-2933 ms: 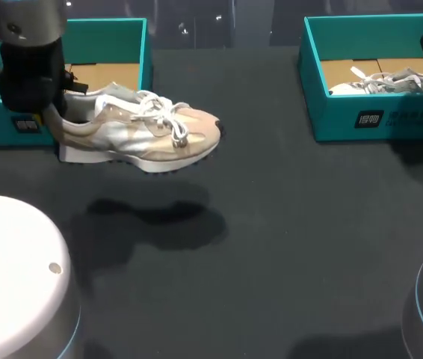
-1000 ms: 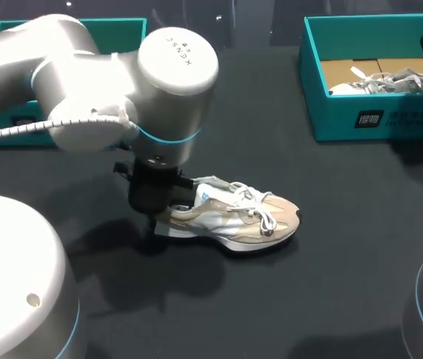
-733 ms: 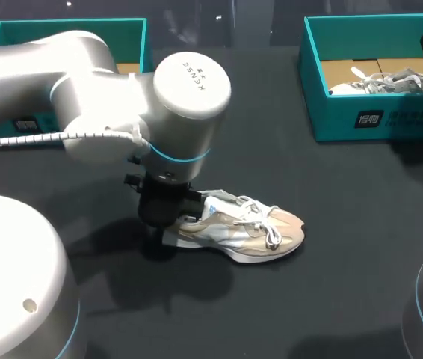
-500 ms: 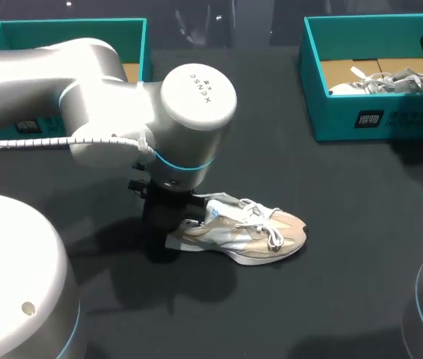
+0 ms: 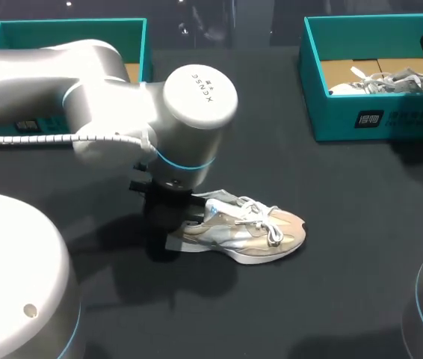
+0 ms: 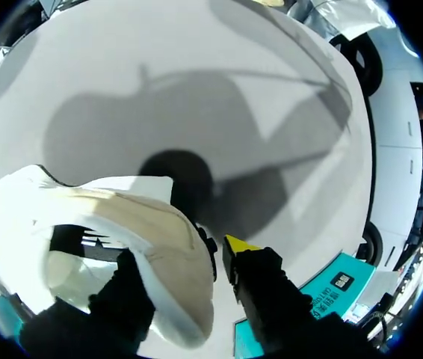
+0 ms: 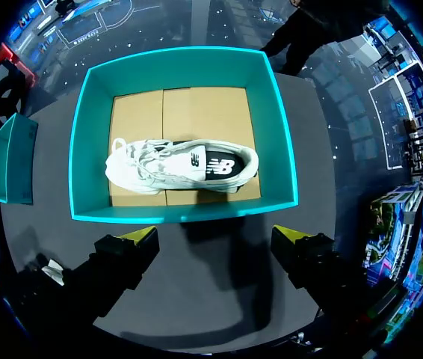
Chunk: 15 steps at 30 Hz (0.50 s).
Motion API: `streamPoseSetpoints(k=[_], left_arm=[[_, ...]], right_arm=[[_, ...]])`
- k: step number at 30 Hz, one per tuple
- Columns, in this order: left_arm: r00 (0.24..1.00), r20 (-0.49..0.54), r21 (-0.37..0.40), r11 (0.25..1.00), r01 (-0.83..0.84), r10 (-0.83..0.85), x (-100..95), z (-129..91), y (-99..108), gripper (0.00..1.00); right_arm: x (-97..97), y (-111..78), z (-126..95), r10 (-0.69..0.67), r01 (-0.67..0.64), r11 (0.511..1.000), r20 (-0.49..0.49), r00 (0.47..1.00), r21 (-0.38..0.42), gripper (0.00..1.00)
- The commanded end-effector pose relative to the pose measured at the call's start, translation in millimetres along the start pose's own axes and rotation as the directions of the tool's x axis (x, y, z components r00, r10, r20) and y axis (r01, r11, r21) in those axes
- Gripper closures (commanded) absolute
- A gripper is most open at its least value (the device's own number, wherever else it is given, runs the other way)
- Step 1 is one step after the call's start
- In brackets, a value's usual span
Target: Take the shoe out of the shoebox, open the shoe tongue, remove and reinsert the insole, then place the shoe into the shoebox
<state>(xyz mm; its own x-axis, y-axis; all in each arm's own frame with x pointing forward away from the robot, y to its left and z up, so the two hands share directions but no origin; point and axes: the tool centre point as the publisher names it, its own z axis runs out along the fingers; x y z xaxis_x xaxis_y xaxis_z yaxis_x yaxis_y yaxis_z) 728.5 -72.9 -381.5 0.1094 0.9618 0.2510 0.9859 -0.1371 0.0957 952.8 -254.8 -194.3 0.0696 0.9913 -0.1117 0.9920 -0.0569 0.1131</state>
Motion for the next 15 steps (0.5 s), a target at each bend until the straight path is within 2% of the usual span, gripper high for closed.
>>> streamPoseSetpoints(k=[1,8,12,15], left_arm=[[1.0,0.021,0.009,1.0,0.003,-0.003,5.4,-5.3,0.3,0.0],[0.994,0.098,0.058,0.997,0.047,-0.053,19.5,-35.5,-0.4,0.0],[0.98,0.157,0.13,0.986,0.103,-0.123,36.2,-61.2,1.1,0.0],[0.967,0.182,0.215,0.967,0.138,-0.178,49.0,-76.9,1.4,0.0]], right_arm=[[-0.1,-0.5,-0.2,0.0,0.0,1.0,0.0,1.0,-0.001,0.0],[-0.1,-0.5,-0.2,0.0,0.0,1.0,0.0,1.0,-0.001,0.0],[-0.1,-0.5,-0.2,0.0,0.0,1.0,0.0,1.0,-0.001,0.0],[-0.1,-0.5,-0.2,0.0,0.0,1.0,0.0,1.0,-0.001,0.0]])
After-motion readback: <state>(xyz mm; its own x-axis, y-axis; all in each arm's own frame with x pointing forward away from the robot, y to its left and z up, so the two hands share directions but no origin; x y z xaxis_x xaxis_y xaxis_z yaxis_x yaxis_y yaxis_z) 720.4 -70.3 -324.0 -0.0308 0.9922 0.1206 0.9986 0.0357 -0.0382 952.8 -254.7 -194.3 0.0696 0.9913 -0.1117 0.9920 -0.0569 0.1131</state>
